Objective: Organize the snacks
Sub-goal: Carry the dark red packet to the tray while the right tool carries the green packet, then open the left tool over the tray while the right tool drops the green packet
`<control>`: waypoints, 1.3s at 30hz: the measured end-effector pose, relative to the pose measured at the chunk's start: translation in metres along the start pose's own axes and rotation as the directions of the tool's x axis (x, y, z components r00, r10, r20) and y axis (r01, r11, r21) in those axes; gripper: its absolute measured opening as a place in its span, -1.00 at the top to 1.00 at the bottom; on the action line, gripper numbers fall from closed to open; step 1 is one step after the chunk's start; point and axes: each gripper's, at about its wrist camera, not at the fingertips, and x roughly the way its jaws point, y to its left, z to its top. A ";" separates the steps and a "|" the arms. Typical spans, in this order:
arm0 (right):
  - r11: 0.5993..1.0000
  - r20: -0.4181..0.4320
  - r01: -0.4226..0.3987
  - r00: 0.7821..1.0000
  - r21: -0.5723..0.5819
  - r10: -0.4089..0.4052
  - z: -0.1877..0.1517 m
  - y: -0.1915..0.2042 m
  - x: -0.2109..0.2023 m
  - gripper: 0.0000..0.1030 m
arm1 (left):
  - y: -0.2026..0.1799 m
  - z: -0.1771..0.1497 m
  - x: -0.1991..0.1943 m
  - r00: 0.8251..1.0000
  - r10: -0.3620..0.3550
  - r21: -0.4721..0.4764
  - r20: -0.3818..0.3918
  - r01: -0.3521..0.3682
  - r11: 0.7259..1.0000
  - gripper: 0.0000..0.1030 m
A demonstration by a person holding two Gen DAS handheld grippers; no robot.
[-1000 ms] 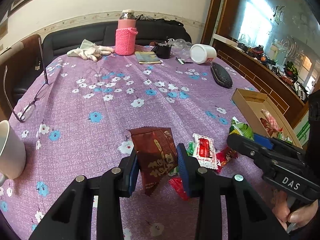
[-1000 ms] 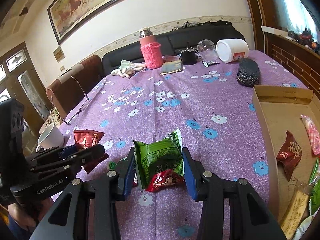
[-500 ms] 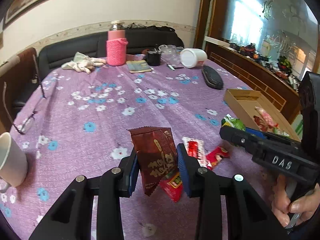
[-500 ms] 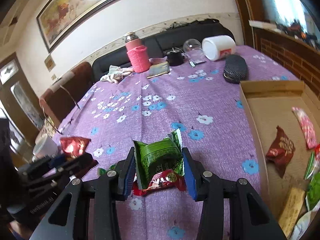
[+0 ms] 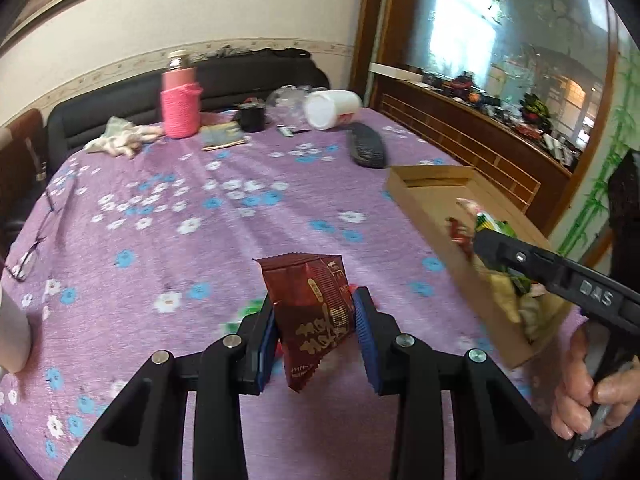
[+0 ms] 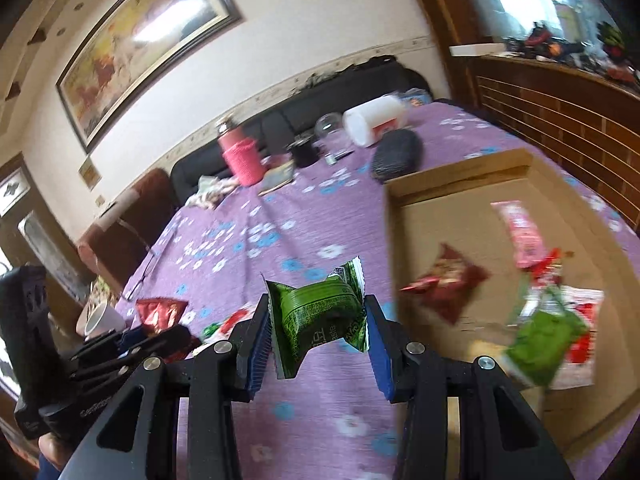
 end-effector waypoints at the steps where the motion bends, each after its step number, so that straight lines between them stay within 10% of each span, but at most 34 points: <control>1: 1.000 0.005 0.003 1.000 0.010 -0.003 0.001 -0.005 -0.003 0.10 | -0.007 0.001 0.000 1.000 -0.011 0.005 -0.002 0.011 1.000 0.33; 20: 0.947 0.035 0.221 0.971 0.232 -0.235 0.021 -0.131 -0.027 0.10 | -0.176 0.012 0.069 0.976 -0.176 0.139 -0.127 0.194 0.971 0.33; 39: 0.940 0.028 0.237 0.967 0.247 -0.251 0.021 -0.136 -0.025 -0.01 | -0.183 0.003 0.097 0.968 -0.185 0.136 -0.172 0.209 0.968 0.14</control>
